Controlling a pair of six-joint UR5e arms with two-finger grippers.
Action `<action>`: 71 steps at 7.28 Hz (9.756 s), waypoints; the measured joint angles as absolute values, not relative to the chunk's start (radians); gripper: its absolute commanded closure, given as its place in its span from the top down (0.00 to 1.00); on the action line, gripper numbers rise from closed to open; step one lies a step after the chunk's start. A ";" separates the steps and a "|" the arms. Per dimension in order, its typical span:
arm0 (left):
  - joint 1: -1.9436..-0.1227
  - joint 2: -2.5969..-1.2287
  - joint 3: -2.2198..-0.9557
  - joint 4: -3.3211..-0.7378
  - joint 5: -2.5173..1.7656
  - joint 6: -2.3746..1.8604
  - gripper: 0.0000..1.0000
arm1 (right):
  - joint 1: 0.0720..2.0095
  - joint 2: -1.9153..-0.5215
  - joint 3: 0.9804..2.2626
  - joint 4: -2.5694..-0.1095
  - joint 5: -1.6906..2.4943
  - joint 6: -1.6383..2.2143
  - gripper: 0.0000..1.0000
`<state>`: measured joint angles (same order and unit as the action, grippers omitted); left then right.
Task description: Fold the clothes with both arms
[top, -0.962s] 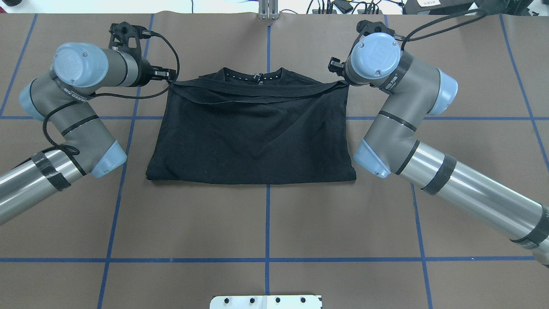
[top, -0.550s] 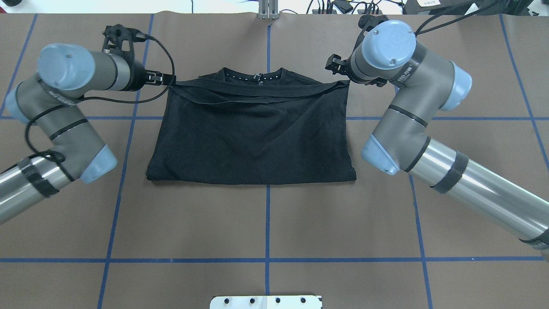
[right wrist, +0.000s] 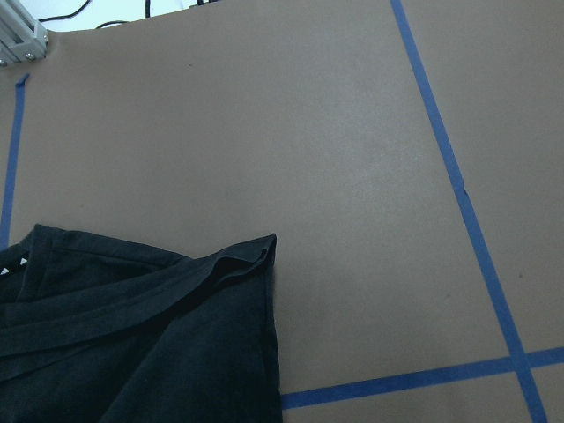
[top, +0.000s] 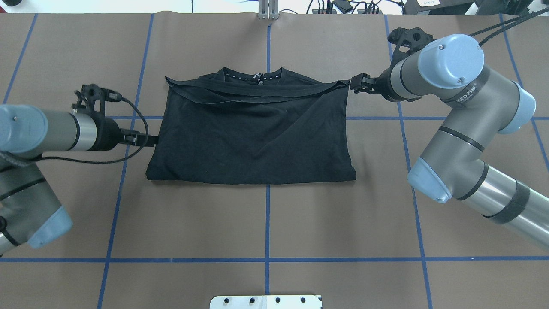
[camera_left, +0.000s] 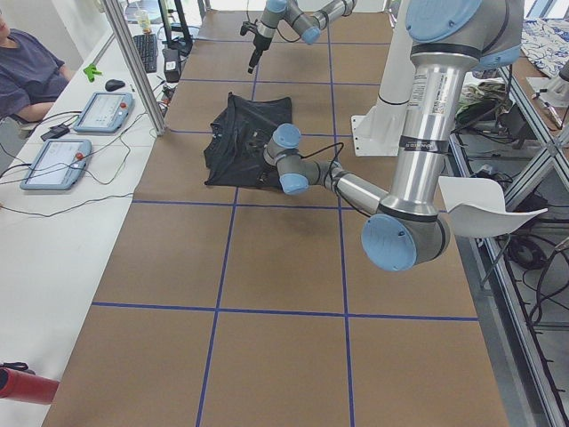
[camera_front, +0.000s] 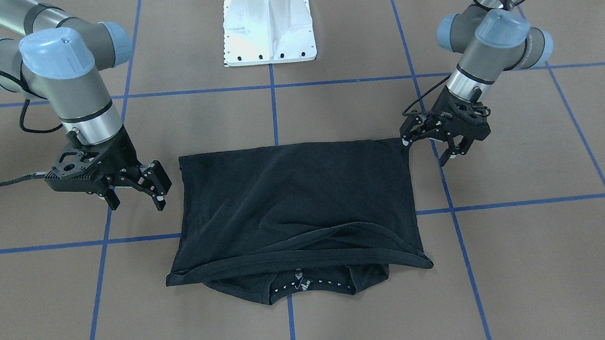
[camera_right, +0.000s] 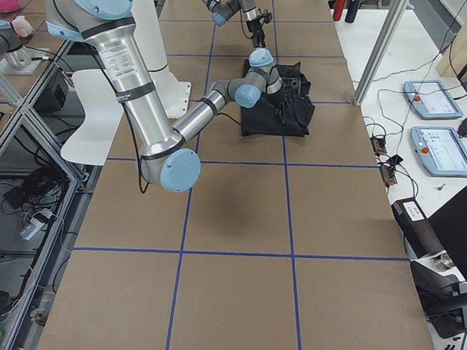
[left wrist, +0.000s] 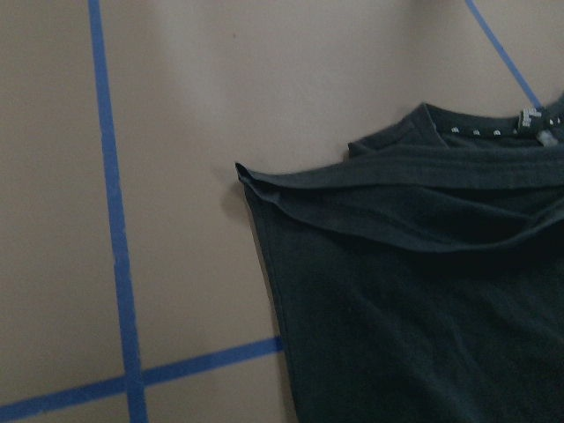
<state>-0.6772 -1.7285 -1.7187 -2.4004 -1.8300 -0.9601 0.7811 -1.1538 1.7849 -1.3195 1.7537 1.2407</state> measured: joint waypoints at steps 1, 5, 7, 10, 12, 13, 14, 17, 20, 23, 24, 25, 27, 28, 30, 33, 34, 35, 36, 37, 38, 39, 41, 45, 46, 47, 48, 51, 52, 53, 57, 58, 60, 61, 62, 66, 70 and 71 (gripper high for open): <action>-0.623 -1.713 -1.720 -2.424 -1.808 -1.001 0.99 | 0.781 -1.156 1.787 -1.319 1.753 1.240 1.00; -0.543 -1.701 -1.714 -2.441 -1.764 -1.072 0.74 | 0.781 -1.158 1.790 -1.318 1.746 1.241 1.00; -0.542 -1.699 -1.710 -2.441 -1.763 -1.074 0.37 | 0.781 -1.159 1.790 -1.317 1.745 1.241 1.00; -0.542 -1.696 -1.721 -2.441 -1.768 -1.076 0.00 | 0.781 -1.160 1.790 -1.314 1.744 1.241 1.00; -0.547 -1.678 -1.743 -2.440 -1.769 -1.069 0.00 | 0.780 -1.160 1.789 -1.312 1.744 1.241 1.00; -0.554 -1.668 -1.752 -2.439 -1.770 -1.061 0.00 | 0.780 -1.160 1.789 -1.312 1.744 1.241 1.00; -0.570 -1.664 -1.755 -2.436 -1.770 -1.024 0.00 | 0.779 -1.160 1.789 -1.312 1.744 1.241 1.00; -0.728 -1.675 -1.688 -2.431 -1.775 -0.789 0.00 | 0.778 -1.160 1.789 -1.312 1.744 1.242 1.00; -0.903 -1.848 -1.401 -2.445 -1.782 -0.582 0.00 | 0.775 -1.160 1.787 -1.312 1.745 1.243 1.00; -0.987 -2.103 -1.022 -2.544 -1.808 -0.510 0.99 | 0.768 -1.158 1.789 -1.311 1.742 1.253 1.00; -1.018 -2.128 -0.982 -2.560 -1.835 -0.468 1.00 | 0.765 -1.156 1.788 -1.310 1.741 1.254 1.00; -1.050 -2.135 -0.969 -2.572 -1.867 -0.416 1.00 | 0.754 -1.152 1.783 -1.310 1.740 1.255 1.00; -1.104 -2.127 -0.985 -2.587 -1.926 -0.341 1.00 | 0.727 -1.123 1.760 -1.309 1.734 1.259 1.00; -1.124 -2.104 -1.010 -2.590 -1.973 -0.322 1.00 | 0.717 -1.065 1.705 -1.308 1.730 1.275 1.00; -1.134 -2.042 -1.087 -2.591 -2.007 -0.322 1.00 | 0.682 -0.861 1.480 -1.264 1.680 1.345 1.00; -1.134 -2.019 -1.120 -2.594 -2.011 -0.354 1.00 | 0.630 -0.678 1.147 -1.027 1.589 1.422 0.98; -1.132 -2.013 -1.126 -2.594 -2.011 -0.370 1.00 | 0.618 -0.648 1.096 -1.006 1.571 1.431 0.95; -1.130 -2.009 -1.131 -2.594 -2.012 -0.381 1.00 | 0.608 -0.636 1.069 -0.996 1.556 1.435 0.92; -1.130 -2.006 -1.134 -2.594 -2.012 -0.386 1.00 | 0.602 -0.623 1.035 -0.975 1.546 1.437 0.90; -1.129 -2.003 -1.138 -2.595 -2.013 -0.387 1.00 | 0.600 -0.597 0.973 -0.935 1.538 1.437 0.83; -1.129 -1.998 -1.143 -2.595 -2.013 -0.388 1.00 | 0.599 -0.568 0.912 -0.902 1.532 1.436 0.77; -1.129 -1.996 -1.147 -2.595 -2.013 -0.388 1.00 | 0.599 -0.550 0.878 -0.887 1.528 1.434 0.73; -1.129 -1.988 -1.154 -2.595 -2.013 -0.389 1.00 | 0.596 -0.541 0.847 -0.880 1.515 1.429 0.56; -1.129 -1.984 -1.160 -2.594 -2.013 -0.390 1.00 | 0.592 -0.537 0.835 -0.879 1.510 1.428 0.00; -1.129 -1.983 -1.160 -2.594 -2.013 -0.390 1.00 | 0.592 -0.534 0.834 -0.880 1.511 1.428 0.00; -1.129 -1.983 -1.160 -2.594 -2.013 -0.390 1.00 | 0.595 -0.527 0.836 -0.882 1.511 1.429 0.00; -1.128 -1.983 -1.159 -2.594 -2.013 -0.390 1.00 | 0.598 -0.521 0.846 -0.886 1.514 1.430 0.00; -1.127 -1.983 -1.159 -2.594 -2.011 -0.390 1.00 | 0.573 -0.630 1.071 -0.988 1.533 1.431 0.00; -1.127 -1.983 -1.160 -2.594 -2.011 -0.391 1.00 | 0.552 -0.737 1.217 -1.020 1.521 1.435 0.00; -1.127 -1.983 -1.160 -2.594 -2.012 -0.391 1.00 | 0.530 -0.833 1.333 -1.033 1.500 1.439 0.00; -1.126 -1.985 -1.162 -2.594 -2.013 -0.409 1.00 | 0.380 -1.023 1.621 -1.121 1.382 1.502 0.00; -1.126 -1.985 -1.163 -2.594 -2.013 -0.413 1.00 | 0.348 -1.033 1.672 -1.170 1.357 1.521 0.00; -1.126 -1.985 -1.165 -2.594 -2.013 -0.416 1.00 | 0.323 -1.050 1.710 -1.212 1.342 1.532 0.00; -1.126 -1.985 -1.165 -2.594 -2.013 -0.417 1.00 | 0.321 -1.067 1.714 -1.216 1.345 1.526 0.00; -1.126 -1.985 -1.166 -2.594 -2.013 -0.417 1.00 | 0.323 -1.083 1.715 -1.216 1.351 1.513 0.00; -1.126 -1.985 -1.168 -2.594 -2.013 -0.417 1.00 | 0.343 -1.101 1.720 -1.216 1.369 1.450 1.00; -1.126 -1.985 -1.170 -2.594 -2.013 -0.417 1.00 | 0.414 -0.972 1.794 -1.536 1.496 1.431 1.00; -1.126 -1.985 -1.171 -2.594 -2.013 -0.418 1.00 | 0.393 -0.895 1.785 -1.658 1.494 1.427 1.00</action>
